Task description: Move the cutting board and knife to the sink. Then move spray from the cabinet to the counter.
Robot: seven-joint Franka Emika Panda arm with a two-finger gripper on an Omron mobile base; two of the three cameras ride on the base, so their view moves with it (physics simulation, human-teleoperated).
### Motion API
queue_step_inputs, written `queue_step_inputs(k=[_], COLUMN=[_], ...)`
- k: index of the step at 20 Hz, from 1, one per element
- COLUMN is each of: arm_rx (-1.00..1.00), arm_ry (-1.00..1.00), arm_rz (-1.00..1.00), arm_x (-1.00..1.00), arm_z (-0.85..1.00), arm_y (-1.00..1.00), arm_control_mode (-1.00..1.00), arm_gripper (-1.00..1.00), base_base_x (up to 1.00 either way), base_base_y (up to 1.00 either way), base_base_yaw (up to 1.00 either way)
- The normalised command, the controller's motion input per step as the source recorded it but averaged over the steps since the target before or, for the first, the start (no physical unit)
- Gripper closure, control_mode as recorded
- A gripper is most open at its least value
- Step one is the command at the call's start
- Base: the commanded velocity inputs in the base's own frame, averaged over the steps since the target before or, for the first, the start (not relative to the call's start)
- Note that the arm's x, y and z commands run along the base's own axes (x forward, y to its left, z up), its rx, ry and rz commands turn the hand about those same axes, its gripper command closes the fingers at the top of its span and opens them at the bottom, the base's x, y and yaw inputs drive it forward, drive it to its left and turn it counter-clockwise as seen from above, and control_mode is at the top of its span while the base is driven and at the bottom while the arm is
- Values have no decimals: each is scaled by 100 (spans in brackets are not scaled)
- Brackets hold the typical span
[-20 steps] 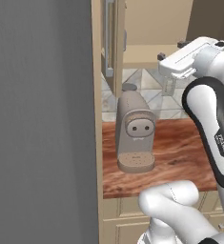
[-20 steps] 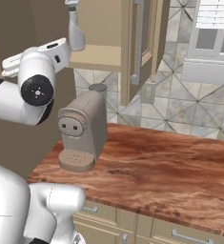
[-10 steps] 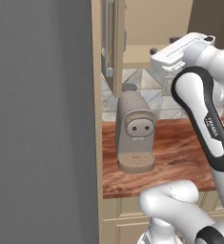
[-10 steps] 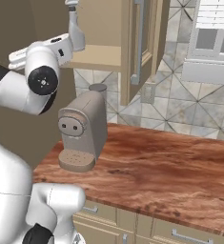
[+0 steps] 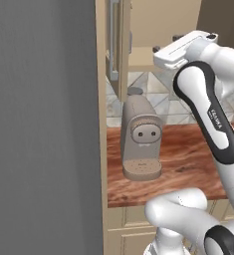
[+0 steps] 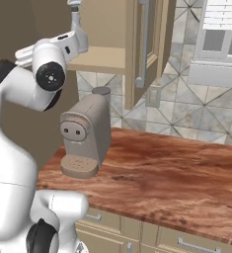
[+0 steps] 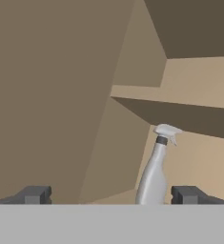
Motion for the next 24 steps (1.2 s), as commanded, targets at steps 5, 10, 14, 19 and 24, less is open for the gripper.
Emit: queue_step_inputs(k=[5, 10, 14, 19, 24], arm_rx=[0, 0, 0, 0, 0], arm_ry=[-4, -2, 0, 0, 0], arm_rz=[0, 0, 0, 1, 1], arm_x=[15, 22, 26, 23, 23], arm_z=[0, 0, 0, 0, 3], arm_y=[0, 0, 0, 0, 0], arm_control_mode=[-100, -100, -100, -100, -100], arm_gripper=[-100, -100, -100, -100, -100], base_base_x=[0, 0, 0, 0, 0], base_base_y=[0, 0, 0, 0, 0], base_base_yaw=[0, 0, 0, 0, 0])
